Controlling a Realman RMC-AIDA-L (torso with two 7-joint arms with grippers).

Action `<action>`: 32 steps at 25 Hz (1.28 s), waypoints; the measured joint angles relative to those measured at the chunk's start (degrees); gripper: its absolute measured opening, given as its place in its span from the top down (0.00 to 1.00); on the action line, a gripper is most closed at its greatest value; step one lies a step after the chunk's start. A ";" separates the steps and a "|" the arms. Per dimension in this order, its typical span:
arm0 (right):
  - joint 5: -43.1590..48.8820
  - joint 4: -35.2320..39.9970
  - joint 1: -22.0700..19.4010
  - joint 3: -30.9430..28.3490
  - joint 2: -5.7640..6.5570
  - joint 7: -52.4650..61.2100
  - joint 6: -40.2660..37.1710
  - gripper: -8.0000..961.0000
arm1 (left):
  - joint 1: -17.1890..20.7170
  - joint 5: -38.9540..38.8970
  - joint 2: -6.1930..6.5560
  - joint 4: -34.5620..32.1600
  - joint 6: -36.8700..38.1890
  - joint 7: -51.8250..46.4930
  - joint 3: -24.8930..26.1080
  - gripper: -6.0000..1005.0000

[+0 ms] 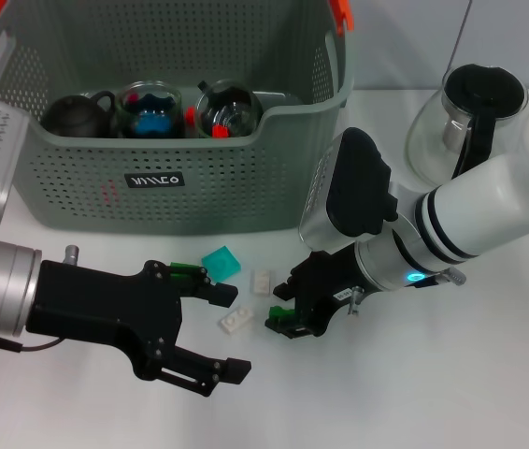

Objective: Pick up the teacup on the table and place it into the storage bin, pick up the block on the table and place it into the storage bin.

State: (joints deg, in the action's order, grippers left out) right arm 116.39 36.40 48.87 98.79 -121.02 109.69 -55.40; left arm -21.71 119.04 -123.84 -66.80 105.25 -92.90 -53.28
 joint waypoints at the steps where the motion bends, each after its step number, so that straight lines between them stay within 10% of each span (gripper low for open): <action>1: 0.04 0.01 -0.04 0.08 0.00 -0.01 0.05 0.45 | 0.00 0.05 0.00 0.00 0.00 0.00 0.00 0.09; 17: 0.84 6.26 -2.30 0.40 1.36 2.54 -3.50 0.82 | 0.48 0.29 0.10 0.18 0.80 -0.27 0.71 0.09; 26: 6.03 30.98 -5.62 -18.41 1.21 15.71 -31.15 0.81 | 1.21 2.34 0.34 0.47 0.09 -0.01 3.82 0.09; 32: 6.59 43.32 0.56 -29.90 1.28 26.83 -35.06 0.80 | 1.23 2.69 0.29 0.95 -1.06 0.01 3.82 0.09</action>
State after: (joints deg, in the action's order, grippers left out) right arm 122.98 79.72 49.42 68.89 -119.75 136.52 -90.46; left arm -20.48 121.73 -123.55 -65.85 104.19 -92.89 -49.46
